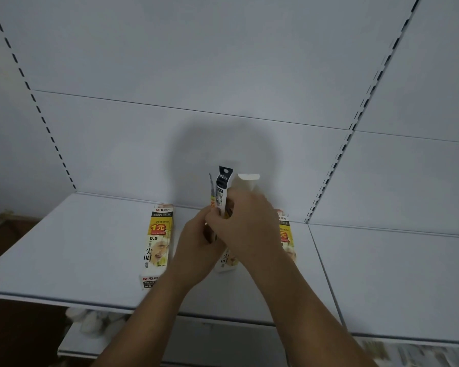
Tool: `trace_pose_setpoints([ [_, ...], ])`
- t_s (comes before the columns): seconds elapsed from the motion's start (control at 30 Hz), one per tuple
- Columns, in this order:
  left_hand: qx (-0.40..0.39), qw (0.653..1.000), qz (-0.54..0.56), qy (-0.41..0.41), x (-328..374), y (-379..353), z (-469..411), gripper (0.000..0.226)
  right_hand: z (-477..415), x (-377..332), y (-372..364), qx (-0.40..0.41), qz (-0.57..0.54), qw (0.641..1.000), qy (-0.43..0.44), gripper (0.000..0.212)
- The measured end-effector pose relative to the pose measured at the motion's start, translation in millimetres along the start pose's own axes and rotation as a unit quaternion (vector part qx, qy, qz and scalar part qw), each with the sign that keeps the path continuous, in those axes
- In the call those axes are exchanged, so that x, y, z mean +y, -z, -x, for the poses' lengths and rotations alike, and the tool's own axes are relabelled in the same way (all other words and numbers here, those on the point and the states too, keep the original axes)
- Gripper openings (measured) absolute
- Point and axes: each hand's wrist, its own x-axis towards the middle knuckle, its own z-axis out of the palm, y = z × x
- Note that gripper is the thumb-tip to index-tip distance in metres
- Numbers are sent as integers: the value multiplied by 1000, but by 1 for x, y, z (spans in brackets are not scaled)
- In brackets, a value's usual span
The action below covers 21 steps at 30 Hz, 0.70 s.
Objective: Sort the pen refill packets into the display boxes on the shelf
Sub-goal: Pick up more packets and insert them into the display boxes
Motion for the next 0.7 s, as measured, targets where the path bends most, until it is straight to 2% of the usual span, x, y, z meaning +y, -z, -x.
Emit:
trace_pose_setpoints([
  [0.07,3,1000,7,-1,-1,0,0,31,2,3,-1,15,-59,998,-6,19],
  [0.13,-1,1000,29,9,-2,1,0,23,1,6,3,39,-155,987,-23,9],
  [0.2,-6,999,41,28,-5,3,-1,30,0,8,14,77,-238,968,-31,7],
  [0.3,3,999,-10,30,-12,7,-2,46,-4,11,40,156,-300,941,-26,15],
  [0.4,-4,998,-57,12,-16,9,-1,49,-10,19,64,221,-355,908,-35,22],
  [0.53,-2,998,-48,29,-17,10,-1,48,-15,30,79,245,-375,894,-28,23],
  [0.7,-26,999,-1,37,-14,10,0,47,-14,26,73,233,-327,916,-5,22],
])
